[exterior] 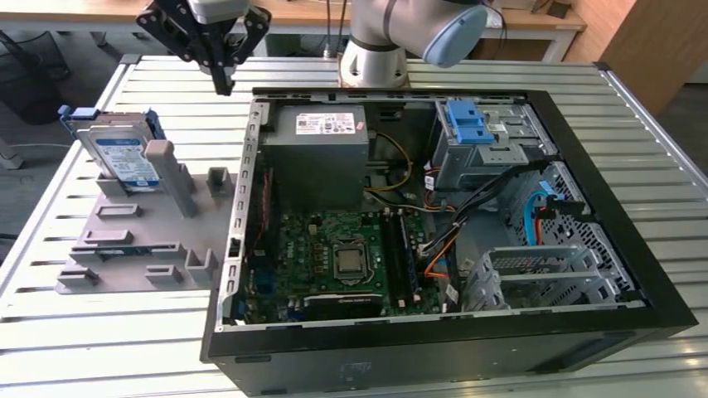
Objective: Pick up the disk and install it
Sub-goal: 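Reach for the disk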
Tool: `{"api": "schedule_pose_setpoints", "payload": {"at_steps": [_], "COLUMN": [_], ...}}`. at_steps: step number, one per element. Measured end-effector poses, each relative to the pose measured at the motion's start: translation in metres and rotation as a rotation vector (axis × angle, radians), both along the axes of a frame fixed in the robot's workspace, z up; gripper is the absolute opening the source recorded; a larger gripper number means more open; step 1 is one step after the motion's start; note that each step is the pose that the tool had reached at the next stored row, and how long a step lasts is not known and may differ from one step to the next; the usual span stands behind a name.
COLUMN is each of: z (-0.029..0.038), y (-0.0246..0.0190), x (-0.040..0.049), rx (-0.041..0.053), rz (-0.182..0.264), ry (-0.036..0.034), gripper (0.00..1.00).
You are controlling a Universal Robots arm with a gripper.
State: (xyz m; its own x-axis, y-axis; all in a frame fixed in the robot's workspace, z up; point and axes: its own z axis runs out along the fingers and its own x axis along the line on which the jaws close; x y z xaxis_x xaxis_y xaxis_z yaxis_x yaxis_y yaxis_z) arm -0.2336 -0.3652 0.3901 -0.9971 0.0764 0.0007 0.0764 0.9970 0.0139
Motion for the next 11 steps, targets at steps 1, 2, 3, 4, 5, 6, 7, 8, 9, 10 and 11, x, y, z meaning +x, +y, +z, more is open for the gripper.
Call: {"api": "schedule_pose_setpoints", "payload": {"at_steps": [1, 2, 3, 4, 5, 6, 7, 8, 9, 10, 11], "z": [0.0, -0.0001, -0.0001, -0.0001, -0.0002, -0.0002, -0.0002, -0.0002, -0.0003, -0.0003, -0.0003], "y": [0.0004, 0.0008, 0.0013, 0.0017, 0.0021, 0.0025, 0.0029, 0.0033, 0.0038, 0.0042, 0.0046], "x": [-0.0008, -0.0016, -0.0023, -0.0031, -0.004, -0.0049, -0.0059, -0.0067, -0.0075, -0.0083, -0.0092], "rx": [0.0, 0.0, 0.0, 0.0, 0.0, 0.0, 0.0, 0.0, 0.0, 0.0, -0.0001], "rz": [0.0, 0.0, 0.0, 0.0, 0.0, 0.0, 0.0, 0.0, 0.0, 0.0, 0.0], "ry": [0.0, 0.0, 0.0001, 0.0, -0.0001, -0.0001, 0.0, 0.0, 0.0, 0.0, 0.0], "gripper": [0.11, 0.11, 0.11, 0.11, 0.11, 0.11, 0.11, 0.11, 0.11, 0.11, 0.11]}}
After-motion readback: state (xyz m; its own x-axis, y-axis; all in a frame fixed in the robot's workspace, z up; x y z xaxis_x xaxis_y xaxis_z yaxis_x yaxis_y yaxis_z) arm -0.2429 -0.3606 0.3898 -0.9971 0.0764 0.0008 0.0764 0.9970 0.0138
